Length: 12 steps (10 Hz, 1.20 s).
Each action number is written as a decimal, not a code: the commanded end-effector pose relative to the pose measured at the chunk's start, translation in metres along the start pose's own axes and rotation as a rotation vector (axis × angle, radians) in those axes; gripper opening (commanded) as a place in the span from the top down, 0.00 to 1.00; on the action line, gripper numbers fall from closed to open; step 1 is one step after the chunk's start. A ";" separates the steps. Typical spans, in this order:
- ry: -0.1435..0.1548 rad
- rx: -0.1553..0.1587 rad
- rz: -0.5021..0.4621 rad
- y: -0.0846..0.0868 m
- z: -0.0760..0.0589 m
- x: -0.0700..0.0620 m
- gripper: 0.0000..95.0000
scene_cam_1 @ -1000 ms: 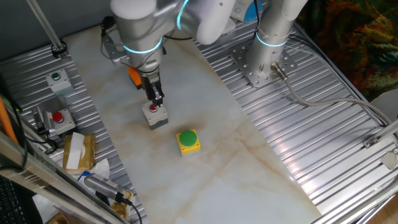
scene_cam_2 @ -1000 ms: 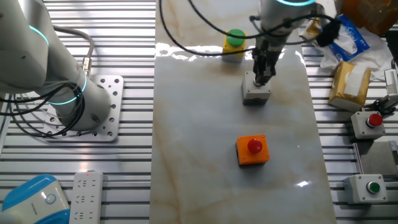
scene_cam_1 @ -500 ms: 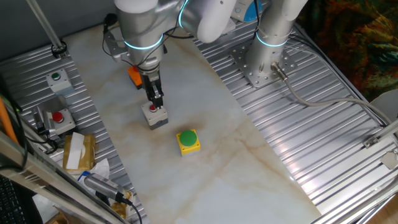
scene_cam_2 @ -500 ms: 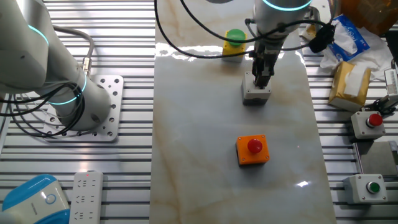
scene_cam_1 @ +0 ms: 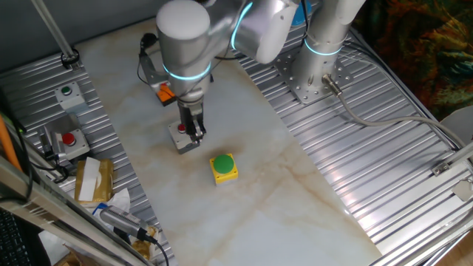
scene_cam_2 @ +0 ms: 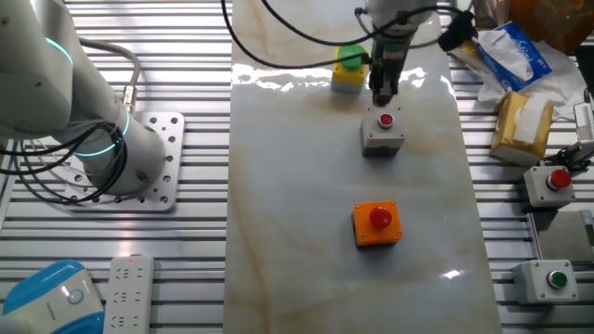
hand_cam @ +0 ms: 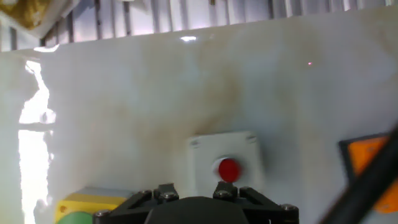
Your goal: Press three buttons from left to right in sequence
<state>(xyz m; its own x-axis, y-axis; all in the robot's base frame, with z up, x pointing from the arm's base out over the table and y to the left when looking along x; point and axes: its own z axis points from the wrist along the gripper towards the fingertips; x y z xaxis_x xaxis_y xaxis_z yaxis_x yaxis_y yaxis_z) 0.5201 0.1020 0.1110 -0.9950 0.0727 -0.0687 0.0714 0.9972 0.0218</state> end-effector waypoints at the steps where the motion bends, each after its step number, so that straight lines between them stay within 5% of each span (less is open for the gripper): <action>1: 0.002 -0.007 -0.014 0.000 -0.006 -0.001 1.00; 3: 0.004 -0.004 -0.003 0.004 -0.017 -0.004 1.00; 12: -0.010 0.013 0.023 0.004 -0.020 -0.004 1.00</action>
<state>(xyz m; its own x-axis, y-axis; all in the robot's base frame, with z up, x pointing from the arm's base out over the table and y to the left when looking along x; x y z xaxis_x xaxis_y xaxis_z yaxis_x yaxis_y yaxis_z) 0.5232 0.1056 0.1307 -0.9910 0.1137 -0.0709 0.1122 0.9934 0.0244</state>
